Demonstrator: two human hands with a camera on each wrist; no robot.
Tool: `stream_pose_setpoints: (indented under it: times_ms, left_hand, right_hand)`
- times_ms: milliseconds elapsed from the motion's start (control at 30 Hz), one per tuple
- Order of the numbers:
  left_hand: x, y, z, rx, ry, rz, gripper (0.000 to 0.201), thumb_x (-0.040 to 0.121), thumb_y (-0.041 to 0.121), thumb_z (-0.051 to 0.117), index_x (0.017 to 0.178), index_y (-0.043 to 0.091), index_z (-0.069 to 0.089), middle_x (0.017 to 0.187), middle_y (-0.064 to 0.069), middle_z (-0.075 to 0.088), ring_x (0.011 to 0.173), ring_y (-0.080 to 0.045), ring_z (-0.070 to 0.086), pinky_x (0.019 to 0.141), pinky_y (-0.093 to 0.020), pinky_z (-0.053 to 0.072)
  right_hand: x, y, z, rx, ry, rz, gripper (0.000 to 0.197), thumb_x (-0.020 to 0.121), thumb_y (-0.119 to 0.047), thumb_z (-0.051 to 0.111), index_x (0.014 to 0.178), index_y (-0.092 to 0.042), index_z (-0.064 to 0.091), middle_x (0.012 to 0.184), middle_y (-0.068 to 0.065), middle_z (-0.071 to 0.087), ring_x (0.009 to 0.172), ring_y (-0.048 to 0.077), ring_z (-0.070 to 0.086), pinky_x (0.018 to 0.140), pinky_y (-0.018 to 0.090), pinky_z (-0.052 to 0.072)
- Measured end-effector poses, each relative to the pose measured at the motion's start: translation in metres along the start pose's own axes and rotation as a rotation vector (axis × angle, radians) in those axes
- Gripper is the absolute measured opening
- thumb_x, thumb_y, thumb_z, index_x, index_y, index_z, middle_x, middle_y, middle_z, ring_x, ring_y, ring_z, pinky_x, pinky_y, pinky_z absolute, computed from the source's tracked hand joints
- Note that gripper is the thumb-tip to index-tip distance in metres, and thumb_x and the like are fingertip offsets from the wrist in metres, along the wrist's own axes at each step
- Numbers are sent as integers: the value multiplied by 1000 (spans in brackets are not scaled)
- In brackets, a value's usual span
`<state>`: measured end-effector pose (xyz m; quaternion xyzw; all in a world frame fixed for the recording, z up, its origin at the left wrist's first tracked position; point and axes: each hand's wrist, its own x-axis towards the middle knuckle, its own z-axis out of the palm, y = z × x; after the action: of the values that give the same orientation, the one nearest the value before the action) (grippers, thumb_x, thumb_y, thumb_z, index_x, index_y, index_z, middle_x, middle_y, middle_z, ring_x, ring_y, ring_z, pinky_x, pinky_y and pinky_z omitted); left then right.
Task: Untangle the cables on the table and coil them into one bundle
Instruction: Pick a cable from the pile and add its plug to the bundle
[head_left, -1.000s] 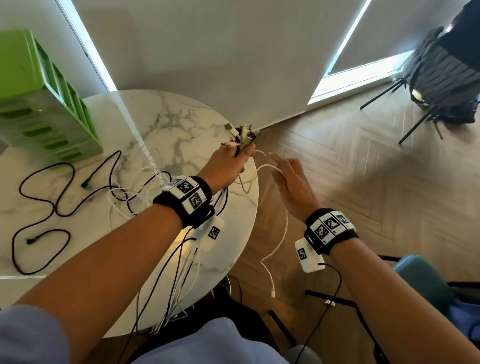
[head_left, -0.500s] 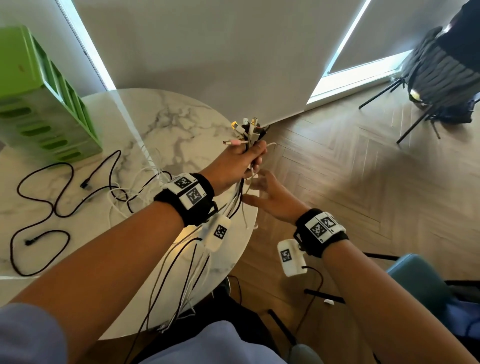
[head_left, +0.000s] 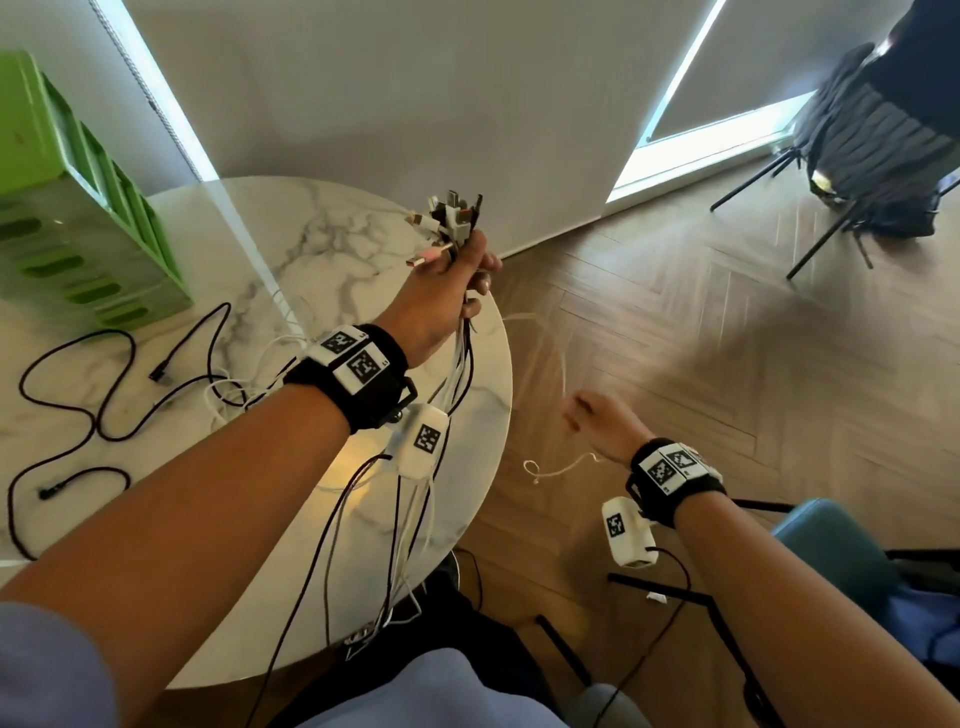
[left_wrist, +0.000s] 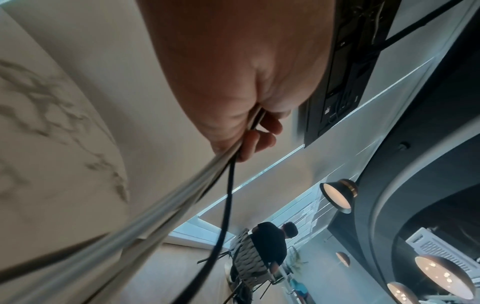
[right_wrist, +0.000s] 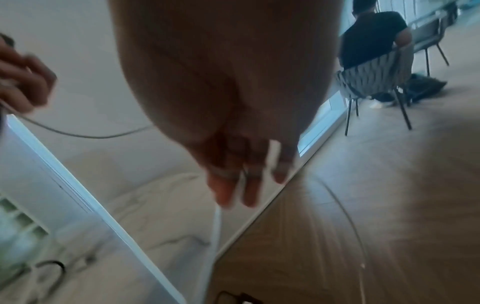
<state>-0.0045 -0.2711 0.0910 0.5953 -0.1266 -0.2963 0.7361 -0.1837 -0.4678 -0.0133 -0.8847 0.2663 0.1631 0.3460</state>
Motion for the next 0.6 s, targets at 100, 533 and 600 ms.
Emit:
stream_pose_setpoints:
  times_ms: [100, 533, 600]
  left_hand:
    - [2, 9, 12, -52, -58, -28, 36, 109, 33, 44, 81, 14, 57, 90, -3, 64, 67, -7, 46, 56, -22, 33]
    - [-7, 39, 47, 175, -365, 8, 40, 108, 41, 39, 78, 16, 47, 76, 0, 53, 65, -12, 43, 70, -30, 39]
    - [-9, 40, 41, 178, -365, 2, 40, 108, 40, 39, 78, 15, 47, 76, -1, 52, 67, -13, 45, 72, -30, 42]
  right_hand:
    - [-7, -5, -7, -170, -166, 127, 46, 97, -19, 61, 141, -12, 48, 141, 14, 49, 128, 29, 53, 105, 37, 46]
    - [-12, -104, -3, 1029, -625, -505, 37, 74, -30, 70, 102, -6, 61, 122, 17, 66, 128, 33, 53, 116, 55, 25]
    - [-13, -100, -5, 1002, -643, -487, 23, 80, -27, 68, 91, -6, 63, 99, 16, 72, 113, 33, 64, 119, 61, 24]
